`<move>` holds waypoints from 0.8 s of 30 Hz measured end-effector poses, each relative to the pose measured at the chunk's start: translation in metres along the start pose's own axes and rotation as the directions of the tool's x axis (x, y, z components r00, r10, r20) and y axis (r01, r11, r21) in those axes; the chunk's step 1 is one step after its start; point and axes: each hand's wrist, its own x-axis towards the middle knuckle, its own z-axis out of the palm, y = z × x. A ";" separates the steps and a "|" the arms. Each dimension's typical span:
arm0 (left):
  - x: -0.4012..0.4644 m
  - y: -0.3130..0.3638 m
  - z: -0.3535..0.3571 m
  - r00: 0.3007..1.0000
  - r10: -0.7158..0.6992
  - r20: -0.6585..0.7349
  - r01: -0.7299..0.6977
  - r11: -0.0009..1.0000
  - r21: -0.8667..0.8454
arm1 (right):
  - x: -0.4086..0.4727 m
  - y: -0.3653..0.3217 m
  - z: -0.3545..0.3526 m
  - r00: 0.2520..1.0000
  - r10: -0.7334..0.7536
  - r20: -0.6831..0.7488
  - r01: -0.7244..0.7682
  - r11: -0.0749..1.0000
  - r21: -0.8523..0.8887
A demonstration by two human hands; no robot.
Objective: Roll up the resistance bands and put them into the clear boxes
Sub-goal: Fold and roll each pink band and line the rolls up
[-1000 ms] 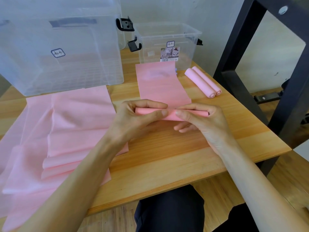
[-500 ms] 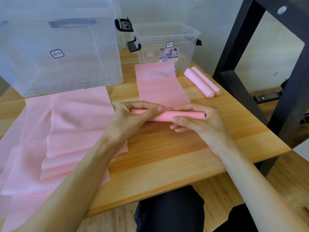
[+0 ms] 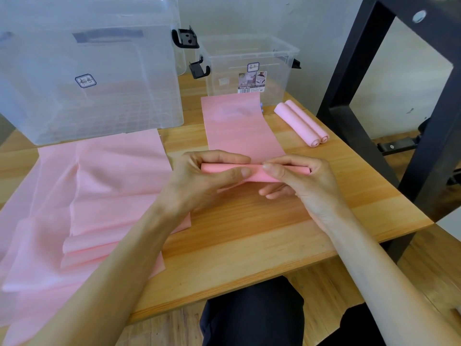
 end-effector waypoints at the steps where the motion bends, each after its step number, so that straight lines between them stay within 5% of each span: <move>1: 0.001 0.000 0.000 1.000 -0.017 -0.013 0.017 1.000 -0.014 | 0.000 0.000 0.000 1.000 -0.003 0.014 0.003 1.000 0.001; 15: 0.003 -0.003 0.000 0.997 -0.056 -0.047 0.054 0.998 -0.044 | 0.000 0.000 0.001 0.999 -0.051 0.005 0.051 0.999 -0.006; 24: 0.002 -0.002 0.000 0.996 0.078 -0.031 -0.075 0.995 0.070 | -0.001 -0.001 0.000 1.000 -0.020 0.006 0.020 1.000 0.014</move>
